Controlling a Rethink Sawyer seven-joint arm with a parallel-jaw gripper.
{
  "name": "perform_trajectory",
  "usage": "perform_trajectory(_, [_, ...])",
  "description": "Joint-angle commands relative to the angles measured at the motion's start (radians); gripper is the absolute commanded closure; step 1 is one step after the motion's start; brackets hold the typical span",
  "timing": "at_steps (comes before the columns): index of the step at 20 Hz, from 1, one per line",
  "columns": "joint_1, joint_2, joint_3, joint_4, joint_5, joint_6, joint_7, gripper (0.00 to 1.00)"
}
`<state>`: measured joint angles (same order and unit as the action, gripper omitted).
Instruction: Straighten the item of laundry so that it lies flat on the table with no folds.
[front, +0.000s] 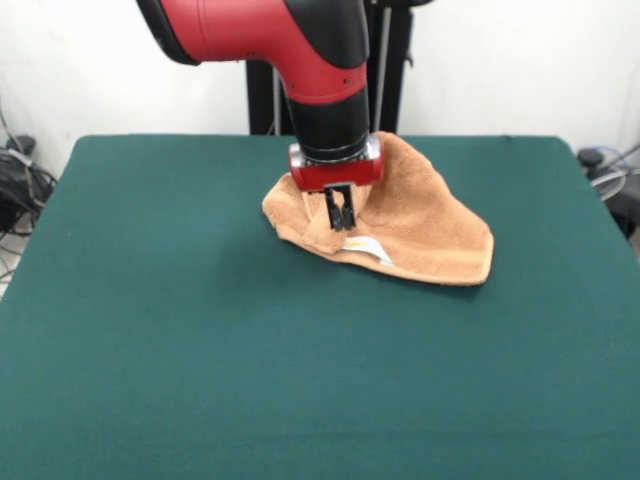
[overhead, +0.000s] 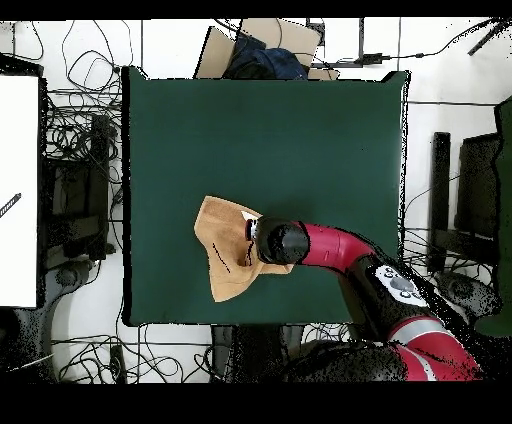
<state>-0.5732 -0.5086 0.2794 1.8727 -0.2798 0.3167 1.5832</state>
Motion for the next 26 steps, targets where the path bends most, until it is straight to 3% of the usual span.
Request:
perform_trajectory(1, [0.015, 0.021, 0.075, 0.016, -0.029, -0.075, 0.087, 1.00])
perform_trajectory(9, [0.019, -0.048, 0.079, 0.058, 0.003, -0.038, 0.113, 1.00])
perform_trajectory(26, [0.005, -0.013, 0.091, 0.058, 0.000, -0.079, 0.113, 1.00])
